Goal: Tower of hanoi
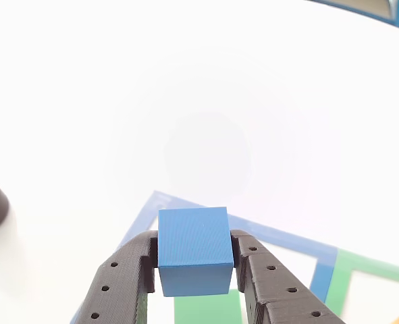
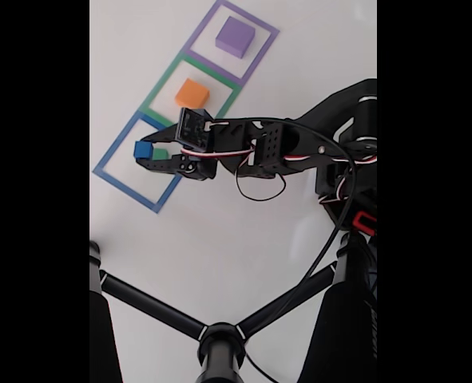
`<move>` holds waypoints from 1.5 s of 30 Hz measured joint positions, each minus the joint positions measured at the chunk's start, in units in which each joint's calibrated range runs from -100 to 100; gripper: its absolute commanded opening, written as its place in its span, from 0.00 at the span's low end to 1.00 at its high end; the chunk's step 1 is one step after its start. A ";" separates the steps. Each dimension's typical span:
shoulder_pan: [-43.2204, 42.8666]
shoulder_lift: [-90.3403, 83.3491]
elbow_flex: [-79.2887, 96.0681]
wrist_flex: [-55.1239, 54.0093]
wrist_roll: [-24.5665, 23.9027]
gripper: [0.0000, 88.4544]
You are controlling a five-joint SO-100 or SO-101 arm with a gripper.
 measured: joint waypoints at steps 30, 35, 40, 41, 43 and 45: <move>24.23 -26.76 -77.28 121.59 0.59 0.00; 29.06 -26.76 -77.72 121.99 0.59 0.00; 34.79 -27.10 -77.37 122.15 0.59 0.00; 35.61 -27.52 -76.68 122.15 0.59 0.00; 37.58 -28.03 -75.46 122.15 0.59 0.01; 39.71 -28.45 -73.89 121.91 0.59 0.01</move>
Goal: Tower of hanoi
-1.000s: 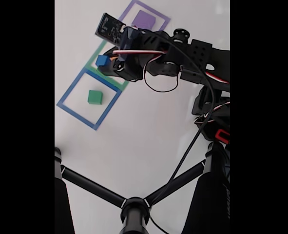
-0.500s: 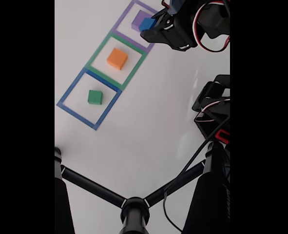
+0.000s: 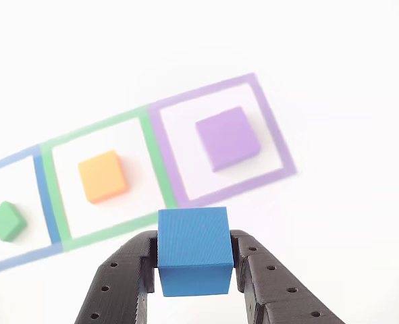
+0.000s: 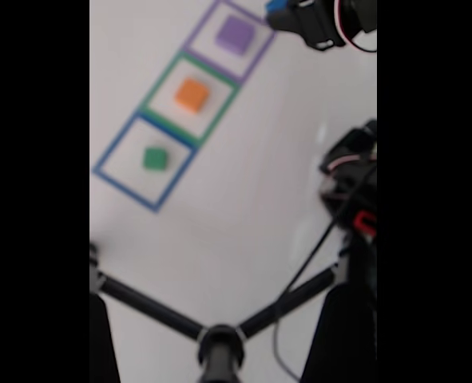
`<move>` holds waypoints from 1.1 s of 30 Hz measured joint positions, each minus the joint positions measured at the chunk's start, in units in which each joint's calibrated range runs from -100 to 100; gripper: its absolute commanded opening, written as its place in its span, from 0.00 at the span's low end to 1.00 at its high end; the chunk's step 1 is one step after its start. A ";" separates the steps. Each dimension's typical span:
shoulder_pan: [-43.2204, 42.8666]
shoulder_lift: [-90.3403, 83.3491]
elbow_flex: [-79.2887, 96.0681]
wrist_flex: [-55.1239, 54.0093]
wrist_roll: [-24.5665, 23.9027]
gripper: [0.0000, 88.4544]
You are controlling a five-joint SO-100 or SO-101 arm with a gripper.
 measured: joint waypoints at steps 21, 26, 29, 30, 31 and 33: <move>8.10 -4.64 71.89 -77.61 -0.59 0.00; 8.43 3.88 80.07 -97.11 -0.59 0.00; 8.35 11.06 80.77 -107.95 -0.59 0.00; 8.10 13.25 80.77 -111.16 -0.59 0.00; 8.02 15.11 80.77 -113.56 -0.59 0.00; 8.02 18.66 80.77 -117.98 -0.59 0.00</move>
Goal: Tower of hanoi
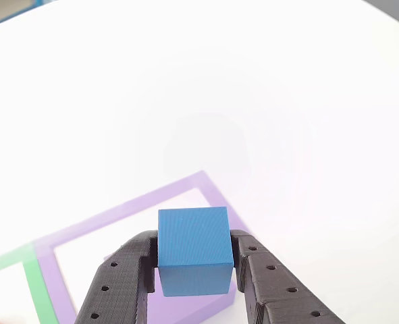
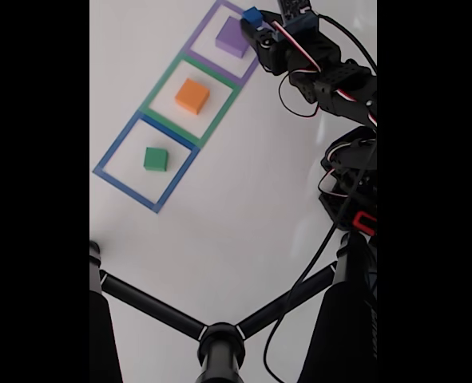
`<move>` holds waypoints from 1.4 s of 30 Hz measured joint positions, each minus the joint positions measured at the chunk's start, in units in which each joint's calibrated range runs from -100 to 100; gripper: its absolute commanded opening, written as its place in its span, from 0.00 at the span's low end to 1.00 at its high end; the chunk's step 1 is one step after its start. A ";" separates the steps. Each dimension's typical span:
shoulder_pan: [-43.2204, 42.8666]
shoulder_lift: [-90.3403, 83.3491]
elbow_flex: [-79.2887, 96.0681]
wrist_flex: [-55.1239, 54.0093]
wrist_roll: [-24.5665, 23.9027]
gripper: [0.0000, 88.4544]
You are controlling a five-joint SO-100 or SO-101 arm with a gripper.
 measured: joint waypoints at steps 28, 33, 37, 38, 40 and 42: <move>-1.96 30.14 -7.48 -24.32 0.59 0.01; -1.88 30.48 -7.75 -24.32 0.59 0.02; -1.88 31.66 -7.75 -25.36 0.59 0.02; -1.88 31.91 -7.75 -25.60 0.59 0.02; -1.88 32.59 -7.75 -26.00 0.59 0.02; -1.88 32.93 -7.75 -26.40 0.59 0.04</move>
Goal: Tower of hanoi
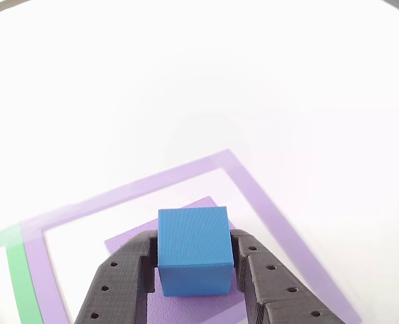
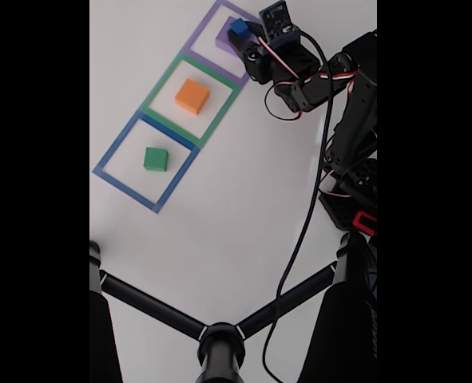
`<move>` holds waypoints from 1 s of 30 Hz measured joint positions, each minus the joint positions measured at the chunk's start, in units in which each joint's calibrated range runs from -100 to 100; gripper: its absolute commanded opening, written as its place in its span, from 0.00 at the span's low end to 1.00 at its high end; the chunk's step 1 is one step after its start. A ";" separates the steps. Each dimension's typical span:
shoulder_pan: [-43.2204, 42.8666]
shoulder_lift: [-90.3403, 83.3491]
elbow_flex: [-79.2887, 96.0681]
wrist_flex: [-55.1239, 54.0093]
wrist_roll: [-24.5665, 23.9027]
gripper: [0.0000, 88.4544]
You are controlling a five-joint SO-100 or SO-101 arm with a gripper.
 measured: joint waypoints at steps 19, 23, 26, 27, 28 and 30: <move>0.16 1.52 0.00 -1.04 0.00 0.16; 0.16 1.52 0.00 -1.04 0.00 0.19; 0.16 -0.17 0.00 0.00 0.00 0.21; 0.16 -1.27 0.00 1.04 0.00 0.22; 0.16 -2.53 0.00 2.49 0.00 0.22; 0.16 -5.83 0.00 5.94 0.00 0.22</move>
